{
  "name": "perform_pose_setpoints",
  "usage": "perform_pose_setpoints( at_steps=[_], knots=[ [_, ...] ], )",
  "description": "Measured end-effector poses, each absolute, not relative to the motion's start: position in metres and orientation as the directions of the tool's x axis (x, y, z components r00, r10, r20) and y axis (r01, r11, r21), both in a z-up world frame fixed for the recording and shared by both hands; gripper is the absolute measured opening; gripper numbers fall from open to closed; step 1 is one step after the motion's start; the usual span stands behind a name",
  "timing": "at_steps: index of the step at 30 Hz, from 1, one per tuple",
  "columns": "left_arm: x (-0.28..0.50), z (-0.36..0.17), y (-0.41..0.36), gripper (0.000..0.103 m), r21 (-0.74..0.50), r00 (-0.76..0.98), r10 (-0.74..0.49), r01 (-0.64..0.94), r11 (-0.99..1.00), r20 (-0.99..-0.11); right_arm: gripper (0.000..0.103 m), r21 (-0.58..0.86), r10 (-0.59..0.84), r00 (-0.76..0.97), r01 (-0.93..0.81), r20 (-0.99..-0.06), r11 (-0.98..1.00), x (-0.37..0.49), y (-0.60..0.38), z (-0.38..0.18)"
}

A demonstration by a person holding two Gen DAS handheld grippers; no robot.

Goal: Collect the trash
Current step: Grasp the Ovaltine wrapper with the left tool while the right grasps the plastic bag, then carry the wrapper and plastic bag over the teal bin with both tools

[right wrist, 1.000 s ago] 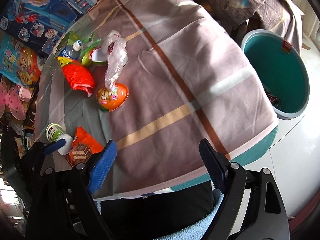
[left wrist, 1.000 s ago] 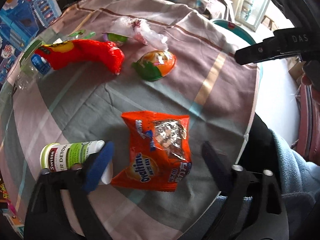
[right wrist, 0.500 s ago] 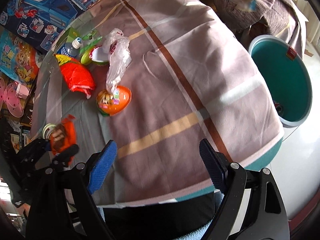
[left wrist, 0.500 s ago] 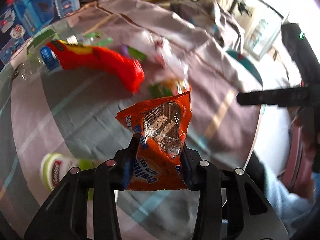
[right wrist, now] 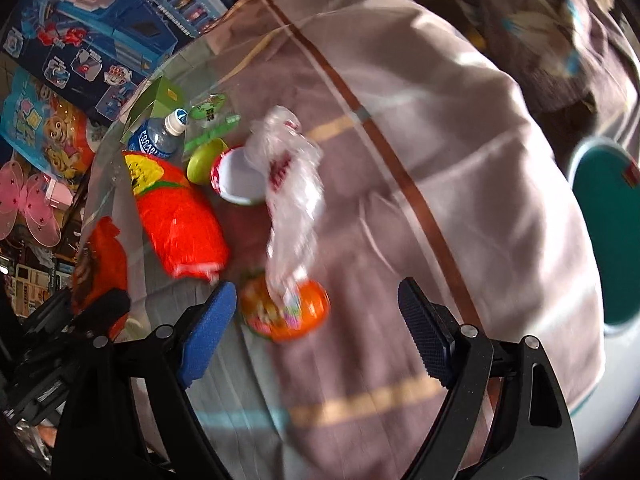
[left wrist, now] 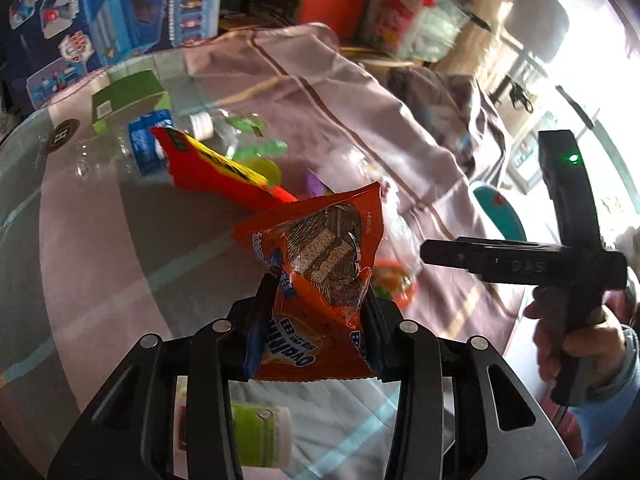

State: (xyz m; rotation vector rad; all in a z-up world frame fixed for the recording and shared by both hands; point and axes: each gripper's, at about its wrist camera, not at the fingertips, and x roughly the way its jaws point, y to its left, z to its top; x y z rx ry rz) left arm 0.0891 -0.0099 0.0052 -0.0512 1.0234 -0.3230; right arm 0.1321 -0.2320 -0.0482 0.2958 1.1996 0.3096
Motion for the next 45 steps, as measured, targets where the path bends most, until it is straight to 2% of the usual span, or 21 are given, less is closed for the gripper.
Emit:
perform_pose_setpoints(
  at_steps=[1,6,10,12,13,14,21,29,45],
  knots=[
    [0.091,0.006,-0.006,0.041,-0.196,0.479,-0.287,0.233,0.953,-0.829,0.071,0.374,0.38,0.335,-0.087,-0.862,0.924,0.137,-0.229,-0.048],
    [0.105,0.007,0.007,0.041,-0.219,0.479,-0.289,0.198,0.955,-0.829,0.069,0.34,0.36,0.319,-0.118,-0.877,0.933,0.157,-0.213,-0.057],
    [0.114,0.01,0.011,0.041,-0.222,0.482,-0.287,0.188,0.957,-0.828,0.062,0.322,0.347,0.299,-0.132,-0.889,0.938,0.165,-0.205,-0.068],
    [0.118,0.01,0.011,0.041,-0.225,0.48,-0.287,0.184,0.957,-0.829,0.049,0.297,0.329,0.31,-0.149,-0.892,0.943,0.166,-0.202,-0.071],
    [0.12,0.01,0.011,0.041,-0.225,0.479,-0.287,0.183,0.957,-0.83,0.025,0.281,0.321,0.307,-0.168,-0.896,0.945,0.167,-0.2,-0.073],
    [0.121,0.01,0.01,0.041,-0.226,0.477,-0.287,0.182,0.957,-0.831,0.022,0.274,0.317,0.3,-0.177,-0.9,0.945,0.167,-0.199,-0.073],
    [0.124,0.021,-0.001,0.041,-0.21,0.495,-0.278,0.189,0.959,-0.823,0.019,0.33,0.374,0.366,-0.178,-0.852,0.927,0.155,-0.224,-0.044],
    [0.128,0.035,-0.06,0.041,-0.172,0.488,-0.305,0.297,0.939,-0.818,0.019,0.412,0.413,0.451,-0.106,-0.791,0.905,0.13,-0.29,-0.006],
    [0.126,0.026,-0.227,0.041,-0.117,0.392,-0.364,0.529,0.84,-0.845,0.02,0.442,0.289,0.562,0.154,-0.775,0.884,0.074,-0.456,-0.002]
  ],
)
